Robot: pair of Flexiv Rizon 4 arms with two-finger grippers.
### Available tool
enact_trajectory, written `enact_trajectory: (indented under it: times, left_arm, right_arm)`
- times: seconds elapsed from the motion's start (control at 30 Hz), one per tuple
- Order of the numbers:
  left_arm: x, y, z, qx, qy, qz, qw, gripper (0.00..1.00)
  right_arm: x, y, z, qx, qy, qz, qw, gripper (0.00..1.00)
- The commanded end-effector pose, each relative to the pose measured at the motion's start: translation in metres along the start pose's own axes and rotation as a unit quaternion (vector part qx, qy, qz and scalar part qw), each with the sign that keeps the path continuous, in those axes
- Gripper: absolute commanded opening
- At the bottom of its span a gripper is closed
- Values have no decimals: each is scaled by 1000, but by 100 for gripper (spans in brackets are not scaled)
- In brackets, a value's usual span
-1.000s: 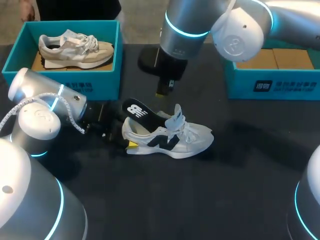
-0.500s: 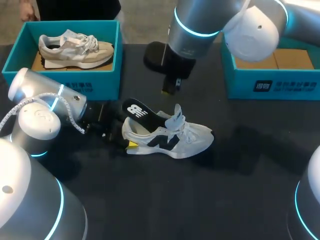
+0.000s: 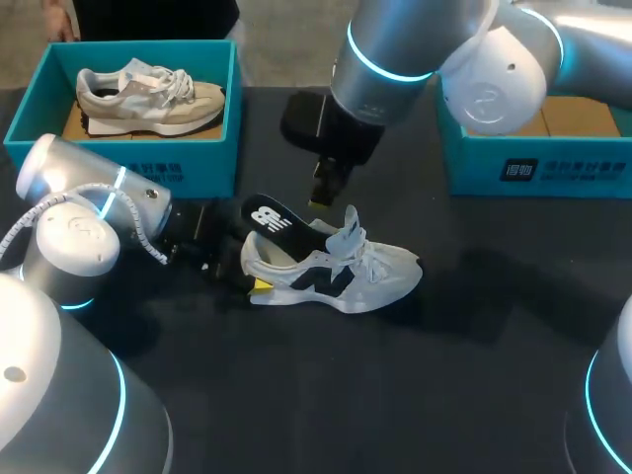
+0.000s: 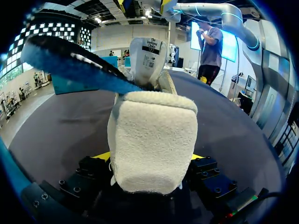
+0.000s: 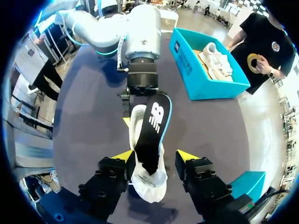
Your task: Take the shoe out of the shoebox, open the shoe tongue, remove and reinsert the insole, then place the shoe into the shoebox
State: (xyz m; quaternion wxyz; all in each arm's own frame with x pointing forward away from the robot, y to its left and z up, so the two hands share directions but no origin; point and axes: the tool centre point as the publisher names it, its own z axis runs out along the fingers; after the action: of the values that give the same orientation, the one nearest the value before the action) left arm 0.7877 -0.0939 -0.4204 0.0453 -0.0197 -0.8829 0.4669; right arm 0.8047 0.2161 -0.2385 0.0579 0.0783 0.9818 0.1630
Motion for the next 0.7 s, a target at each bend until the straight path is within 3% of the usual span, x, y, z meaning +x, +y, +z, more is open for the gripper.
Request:
enact_trajectory:
  times: [0.03, 0.33, 0.7]
  left_arm:
    - [0, 4, 5, -2, 0, 0, 1000, 0]
    - [0, 4, 5, -2, 0, 0, 1000, 0]
    - [0, 4, 5, -2, 0, 0, 1000, 0]
  right_arm:
    - [-7, 0, 20, -12, 20, -1, 1000, 57]
    - [-12, 1, 46, -49, 76, 7, 996, 53]
    - [-15, 0, 74, -81, 136, 29, 987, 55]
